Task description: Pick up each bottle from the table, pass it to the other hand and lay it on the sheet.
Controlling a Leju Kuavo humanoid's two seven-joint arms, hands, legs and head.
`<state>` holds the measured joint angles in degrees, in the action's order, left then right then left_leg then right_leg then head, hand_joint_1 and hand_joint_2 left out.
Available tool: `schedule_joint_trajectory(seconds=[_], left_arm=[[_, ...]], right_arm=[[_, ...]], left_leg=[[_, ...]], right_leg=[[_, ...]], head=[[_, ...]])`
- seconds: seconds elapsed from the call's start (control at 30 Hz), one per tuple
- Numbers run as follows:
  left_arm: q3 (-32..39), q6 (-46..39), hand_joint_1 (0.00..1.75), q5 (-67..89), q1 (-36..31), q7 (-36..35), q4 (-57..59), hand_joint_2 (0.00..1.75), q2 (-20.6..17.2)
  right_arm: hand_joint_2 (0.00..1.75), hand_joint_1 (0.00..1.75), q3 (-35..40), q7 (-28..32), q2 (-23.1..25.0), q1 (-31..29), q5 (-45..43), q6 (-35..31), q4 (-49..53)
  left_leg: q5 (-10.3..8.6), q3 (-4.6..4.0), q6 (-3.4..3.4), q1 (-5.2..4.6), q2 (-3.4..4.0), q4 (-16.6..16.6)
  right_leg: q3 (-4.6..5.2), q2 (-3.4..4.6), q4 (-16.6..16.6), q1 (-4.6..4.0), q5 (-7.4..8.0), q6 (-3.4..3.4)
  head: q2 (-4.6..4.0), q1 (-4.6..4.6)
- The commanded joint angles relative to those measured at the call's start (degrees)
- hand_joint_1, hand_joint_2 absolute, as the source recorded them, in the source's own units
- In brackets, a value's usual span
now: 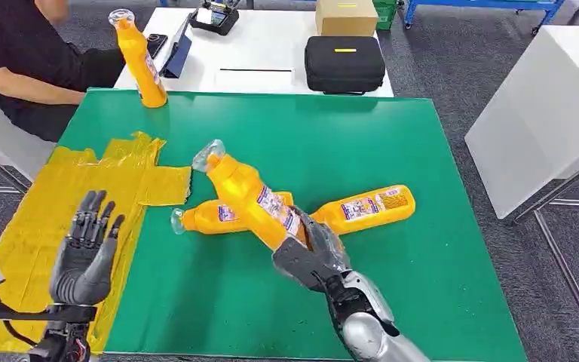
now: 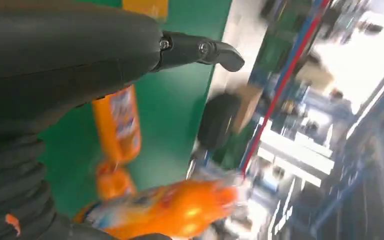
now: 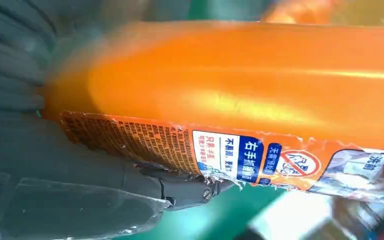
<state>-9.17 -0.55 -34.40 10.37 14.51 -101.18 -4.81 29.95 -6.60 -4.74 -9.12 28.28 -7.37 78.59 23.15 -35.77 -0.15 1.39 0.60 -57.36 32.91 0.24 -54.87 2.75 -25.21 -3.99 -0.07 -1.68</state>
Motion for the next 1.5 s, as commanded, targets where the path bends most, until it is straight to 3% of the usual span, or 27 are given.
schedule_joint_trajectory(seconds=[0.03, 0.33, 0.9, 1.03, 1.37, 1.5], left_arm=[[-9.18, 0.82, 0.0, -3.4, -1.85, -0.31, 2.3, 1.75, -0.74], [-12.22, -0.23, 0.0, -2.85, -3.75, -0.12, 1.87, 1.75, -0.75], [-11.03, -1.97, 0.0, -4.11, -4.77, -0.33, 2.09, 1.75, 1.01], [-10.45, -2.77, 0.0, -5.26, -5.98, -0.47, 1.84, 1.75, 1.24], [-10.15, -2.86, 0.0, -5.36, -6.23, -0.5, 1.84, 1.75, 1.24], [-8.93, -3.42, 0.0, -6.17, -5.95, -0.32, 1.71, 1.75, 1.42]], right_arm=[[1.75, 1.75, 0.91, -0.5, -1.78, -0.96, -0.5, -0.89, 5.28], [1.75, 1.75, 5.86, -2.73, 2.01, -7.61, -2.57, 0.45, -0.48], [1.75, 1.75, 13.23, -2.85, 3.83, -7.81, 1.82, -1.22, 0.35], [1.75, 1.75, 19.8, -2.98, 2.13, -10.77, 4.8, -2.75, -0.6], [1.75, 1.75, 19.92, -2.53, 1.79, -10.95, 4.73, -3.22, -1.28], [1.75, 1.75, 23.06, -1.9, 1.16, -11.17, 9.2, -4.1, -1.41]], left_leg=[[0.02, 0.1, 0.05, -0.02, -0.08, 0.0], [0.07, 0.18, 0.06, -0.01, 0.12, -0.04], [-0.01, 0.08, 0.05, 0.01, -0.06, 0.01], [0.03, 0.15, 0.07, 0.02, -0.03, -0.01], [0.0, 0.14, 0.08, 0.02, -0.08, 0.02], [-0.02, 0.09, 0.06, 0.02, -0.09, 0.03]], right_leg=[[-0.11, -0.09, -0.02, -0.02, -0.04, 0.24], [-0.15, 0.12, -0.1, -0.05, -0.03, 0.36], [-0.13, -0.03, -0.03, -0.06, -0.01, 0.22], [-0.18, -0.01, -0.05, -0.08, -0.04, 0.32], [-0.21, -0.06, 0.0, -0.07, -0.03, 0.26], [-0.15, -0.07, 0.0, -0.07, -0.01, 0.22]], head=[[0.0, 0.0], [0.0, 0.0], [0.0, 0.0], [0.0, 0.0], [0.0, 0.0], [0.0, 0.0]])
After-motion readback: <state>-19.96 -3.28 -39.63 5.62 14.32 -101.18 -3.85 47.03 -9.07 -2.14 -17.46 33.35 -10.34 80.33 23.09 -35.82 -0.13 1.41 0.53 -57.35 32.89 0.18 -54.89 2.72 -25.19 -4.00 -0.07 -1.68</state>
